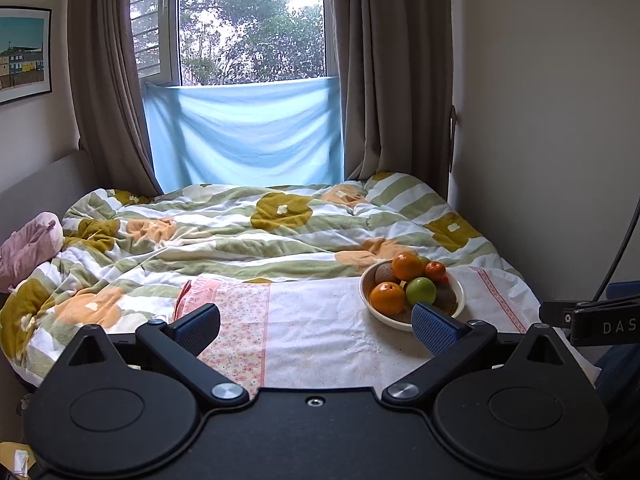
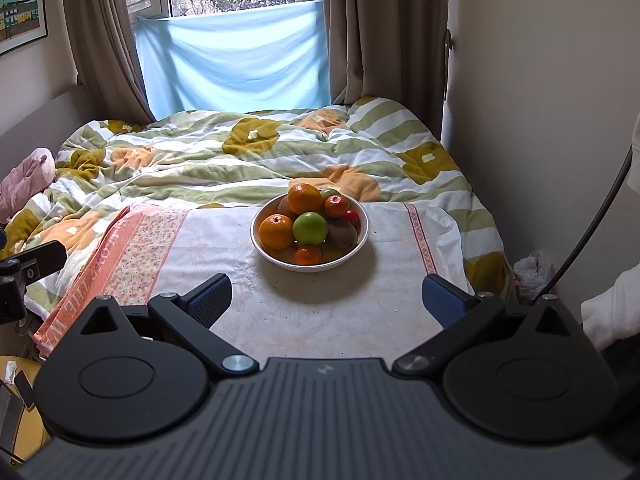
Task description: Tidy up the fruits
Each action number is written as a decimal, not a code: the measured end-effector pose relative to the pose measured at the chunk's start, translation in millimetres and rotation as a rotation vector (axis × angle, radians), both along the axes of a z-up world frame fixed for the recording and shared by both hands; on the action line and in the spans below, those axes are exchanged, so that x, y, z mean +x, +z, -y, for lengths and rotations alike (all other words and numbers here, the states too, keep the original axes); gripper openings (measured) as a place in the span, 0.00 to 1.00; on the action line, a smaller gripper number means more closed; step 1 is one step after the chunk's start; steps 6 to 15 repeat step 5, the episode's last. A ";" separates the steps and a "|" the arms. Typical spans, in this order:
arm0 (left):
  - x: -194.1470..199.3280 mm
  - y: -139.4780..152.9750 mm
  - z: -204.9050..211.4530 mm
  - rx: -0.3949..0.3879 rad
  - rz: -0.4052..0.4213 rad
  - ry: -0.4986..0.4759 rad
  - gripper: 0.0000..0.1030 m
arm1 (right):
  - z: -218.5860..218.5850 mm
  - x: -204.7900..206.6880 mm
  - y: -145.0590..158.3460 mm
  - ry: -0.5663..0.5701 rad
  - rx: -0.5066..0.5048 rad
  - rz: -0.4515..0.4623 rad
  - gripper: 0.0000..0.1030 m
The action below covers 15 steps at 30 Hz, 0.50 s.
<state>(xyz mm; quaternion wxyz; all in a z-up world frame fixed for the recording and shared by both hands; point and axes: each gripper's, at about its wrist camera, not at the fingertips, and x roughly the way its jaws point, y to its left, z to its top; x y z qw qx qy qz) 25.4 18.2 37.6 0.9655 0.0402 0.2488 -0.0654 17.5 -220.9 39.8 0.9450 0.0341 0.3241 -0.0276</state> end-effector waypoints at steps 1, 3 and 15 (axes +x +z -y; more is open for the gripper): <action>0.6 0.2 -0.2 -0.003 0.001 -0.002 1.00 | 0.0 0.0 -0.1 0.001 0.001 0.000 1.00; 1.3 0.4 -1.9 -0.012 0.000 -0.007 1.00 | 0.2 0.0 0.2 0.001 0.000 0.001 1.00; 2.0 0.3 -3.6 -0.017 0.003 -0.004 1.00 | -0.8 0.3 0.0 0.002 -0.001 0.001 1.00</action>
